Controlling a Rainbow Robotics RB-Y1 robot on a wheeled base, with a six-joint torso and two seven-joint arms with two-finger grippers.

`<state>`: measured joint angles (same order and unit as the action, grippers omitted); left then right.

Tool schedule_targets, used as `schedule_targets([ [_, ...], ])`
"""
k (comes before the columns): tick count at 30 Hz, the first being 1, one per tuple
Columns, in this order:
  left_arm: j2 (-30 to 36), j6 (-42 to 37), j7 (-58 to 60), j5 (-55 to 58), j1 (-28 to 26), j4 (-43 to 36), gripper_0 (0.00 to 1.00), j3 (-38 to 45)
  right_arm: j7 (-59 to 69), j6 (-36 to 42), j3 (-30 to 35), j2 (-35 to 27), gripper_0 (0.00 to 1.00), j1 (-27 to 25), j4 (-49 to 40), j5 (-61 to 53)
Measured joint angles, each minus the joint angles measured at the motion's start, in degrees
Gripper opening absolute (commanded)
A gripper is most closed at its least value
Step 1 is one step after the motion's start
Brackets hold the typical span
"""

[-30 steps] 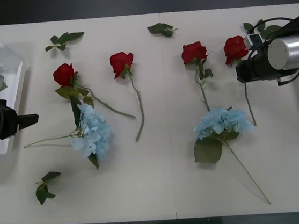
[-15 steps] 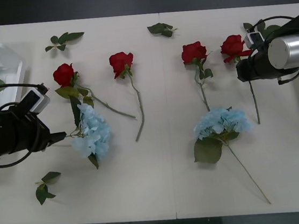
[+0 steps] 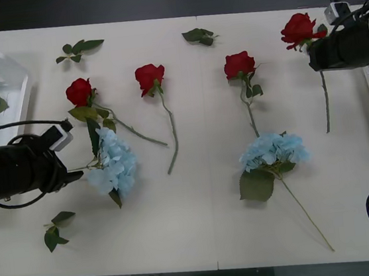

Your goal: Put the red flowers into the right box and the blue flowers into the left box

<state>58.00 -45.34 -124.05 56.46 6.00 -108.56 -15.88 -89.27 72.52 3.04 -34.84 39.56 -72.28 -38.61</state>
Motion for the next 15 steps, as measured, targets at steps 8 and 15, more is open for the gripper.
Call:
schedule_targets([
  [8,0.0,5.62,-0.23,-0.26,1.79,4.13,1.0,-6.84,0.0,7.15,6.45,-5.12,0.0,0.0,-1.64,-0.15],
  [15,0.0,8.45,-0.24,-0.41,4.51,7.53,1.0,-12.08,0.0,11.09,9.33,-11.36,0.0,0.0,-1.58,0.13],
])
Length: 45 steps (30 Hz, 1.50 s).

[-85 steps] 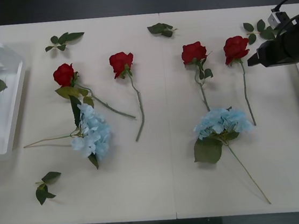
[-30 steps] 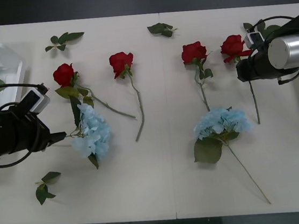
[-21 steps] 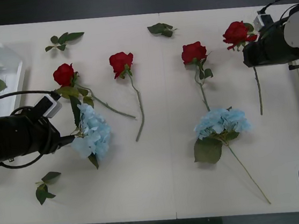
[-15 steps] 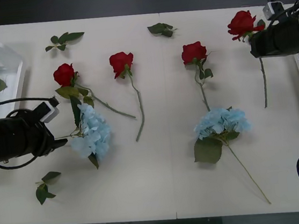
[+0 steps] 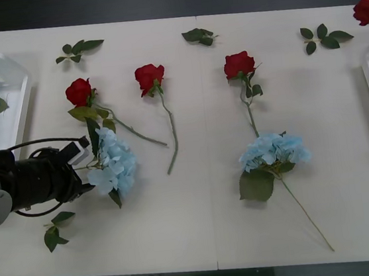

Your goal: Put the red flowers into the right box and the blue flowers into the left box

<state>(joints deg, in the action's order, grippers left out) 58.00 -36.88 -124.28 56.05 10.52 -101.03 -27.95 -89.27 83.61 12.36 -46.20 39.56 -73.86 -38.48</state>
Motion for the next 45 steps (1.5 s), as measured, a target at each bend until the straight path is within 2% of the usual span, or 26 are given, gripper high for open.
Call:
schedule_targets([
  [7,0.0,0.0,0.0,-0.79,0.23,2.3,1.0,-0.19,0.0,1.65,6.7,-3.27,0.0,0.0,3.71,2.01],
  [12,-0.24,0.0,0.0,-0.79,1.84,4.18,1.0,-2.18,-0.01,1.55,8.99,-5.64,0.0,-0.18,6.3,3.49],
  [16,-2.39,0.0,0.0,-0.79,2.13,5.03,1.0,-2.34,-0.01,-1.07,9.75,-7.6,0.0,-2.78,6.35,3.7],
  [18,-3.7,0.0,0.0,-0.79,2.13,5.47,0.96,-2.35,-0.01,-2.8,9.75,-8.41,0.0,-5.03,6.33,3.7],
  [19,-4.22,0.0,0.0,-0.79,2.13,5.71,0.91,-2.35,-0.01,-3.69,9.75,-8.68,0.0,-6.2,6.33,3.7],
  [20,-4.67,0.0,0.0,-0.79,2.13,5.93,0.78,-2.35,-0.01,-5.03,9.75,-8.88,0.0,-7.5,6.33,3.7],
  [22,-5.24,0.0,0.0,-0.79,2.13,6.21,0.45,-2.38,-0.01,-8.21,9.75,-9.0,0.0,-10.06,6.33,3.7],
  [23,-5.35,0.0,0.0,-0.79,2.13,6.23,0.21,-2.4,-0.01,-9.71,9.75,-9.0,0.0,-11.31,6.34,3.7],
  [25,-5.34,0.0,0.0,-0.79,2.13,6.23,0.03,-2.41,-0.01,-11.55,9.75,-9.0,0.0,-13.38,6.46,3.68],
  [26,-5.34,0.0,0.0,-0.79,2.13,6.23,0.0,-2.41,-0.01,-12.03,9.73,-8.99,0.0,-14.04,6.75,3.65],
  [30,-5.34,0.0,0.0,-0.79,2.13,6.23,0.0,-2.41,-0.01,-14.97,8.5,-8.99,0.0,-14.62,10.37,3.29],
  [37,-5.32,2.03,0.0,-0.66,2.14,6.23,0.0,-2.41,-0.01,-24.48,2.23,-8.47,0.0,-14.61,16.35,3.21],
  [43,-5.3,2.37,0.0,0.76,2.23,5.6,0.0,-1.08,-0.01,-29.64,2.92,-3.95,0.0,-14.61,19.02,3.37],
  [44,-5.3,2.36,0.0,1.01,2.23,5.24,0.0,-0.38,-0.01,-30.06,3.21,-3.18,0.02,-14.6,19.09,3.57],
  [45,-5.3,2.36,0.0,1.29,2.23,4.8,0.0,0.52,-0.01,-30.4,3.44,-2.47,0.17,-14.6,19.1,3.83],
])
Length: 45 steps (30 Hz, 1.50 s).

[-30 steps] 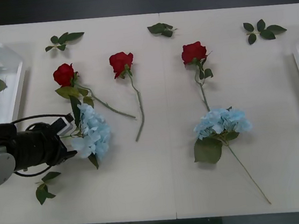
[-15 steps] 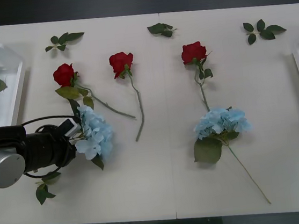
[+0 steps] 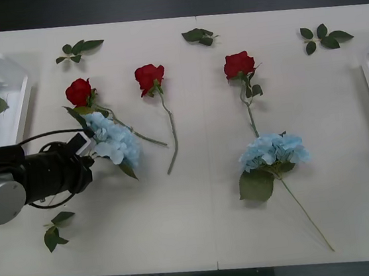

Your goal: Put the red flowers into the right box and the blue flowers into the left box

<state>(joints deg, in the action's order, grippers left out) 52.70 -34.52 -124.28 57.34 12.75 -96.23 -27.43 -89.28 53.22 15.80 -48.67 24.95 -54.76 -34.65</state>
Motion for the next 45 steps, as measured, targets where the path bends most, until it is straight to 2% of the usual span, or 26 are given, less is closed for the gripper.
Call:
schedule_targets([
  [1,0.0,0.0,0.0,0.3,0.0,-0.46,0.0,0.97,0.0,-0.26,0.15,0.56,0.39,0.0,0.0,0.21],
  [2,0.0,-0.02,0.0,0.63,0.0,-0.83,0.0,1.96,0.0,-0.67,0.17,1.0,0.65,0.0,0.0,0.37],
  [3,0.0,-0.13,0.01,1.0,0.0,-1.18,0.0,3.06,0.0,-1.17,0.14,1.3,0.74,0.0,0.0,0.46],
  [4,0.0,-0.57,0.01,1.34,0.0,-1.53,0.0,4.28,0.0,-1.67,0.13,1.54,0.88,0.0,0.0,0.48],
  [6,0.0,-2.99,0.04,1.82,0.0,-2.29,0.0,7.02,0.0,-1.9,0.13,1.75,0.98,0.0,0.0,0.49],
  [10,0.0,-11.47,1.47,3.01,-0.05,-4.83,0.0,15.28,0.0,-1.89,0.13,1.75,1.0,0.01,0.0,0.51],
  [15,0.99,-18.86,11.67,3.36,-2.17,-9.96,0.0,27.11,-0.01,0.99,0.13,1.75,1.0,0.03,-1.75,0.49],
  [21,4.91,-28.04,16.72,5.82,-7.89,-13.54,0.0,40.62,-0.02,11.71,0.1,1.76,1.0,0.04,-13.65,0.42],
  [27,6.54,-31.9,22.67,6.25,-13.76,-12.48,0.0,51.67,-0.09,20.23,-0.21,1.75,1.0,1.19,-24.52,-2.94],
  [32,9.26,-31.91,23.01,6.12,-14.19,-5.83,0.0,51.0,-0.19,24.83,-2.93,1.75,1.0,5.13,-25.24,-9.21],
  [37,11.21,-24.51,23.0,5.41,-14.06,1.72,0.0,45.69,-0.51,27.51,-8.22,1.75,1.0,9.98,-25.26,-13.62],
  [45,11.34,-18.67,22.98,3.38,-9.42,10.39,0.0,37.42,-0.72,27.49,-16.13,1.94,1.0,14.99,-25.3,-18.87],
])
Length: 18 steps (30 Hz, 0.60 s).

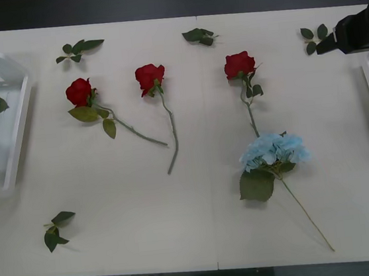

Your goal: Put the red flowers into the right box and the blue flowers into the left box

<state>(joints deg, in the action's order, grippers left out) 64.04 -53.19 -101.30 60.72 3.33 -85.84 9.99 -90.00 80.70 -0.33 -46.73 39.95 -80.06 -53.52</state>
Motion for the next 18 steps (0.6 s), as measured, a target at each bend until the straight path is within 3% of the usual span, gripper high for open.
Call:
schedule_targets([
  [3,0.0,1.41,-0.02,-0.88,1.18,0.45,0.01,-1.75,0.0,0.0,-0.22,1.23,1.0,0.36,-0.01,-0.57],
  [8,0.0,3.24,-0.09,-1.22,1.44,0.28,0.24,-2.72,0.0,0.0,0.26,4.6,1.0,0.36,-0.01,-0.56],
  [18,0.0,3.29,-1.05,-4.06,1.44,-0.43,0.35,-2.72,0.04,-0.03,-7.41,7.05,1.0,1.53,-0.02,2.75],
])
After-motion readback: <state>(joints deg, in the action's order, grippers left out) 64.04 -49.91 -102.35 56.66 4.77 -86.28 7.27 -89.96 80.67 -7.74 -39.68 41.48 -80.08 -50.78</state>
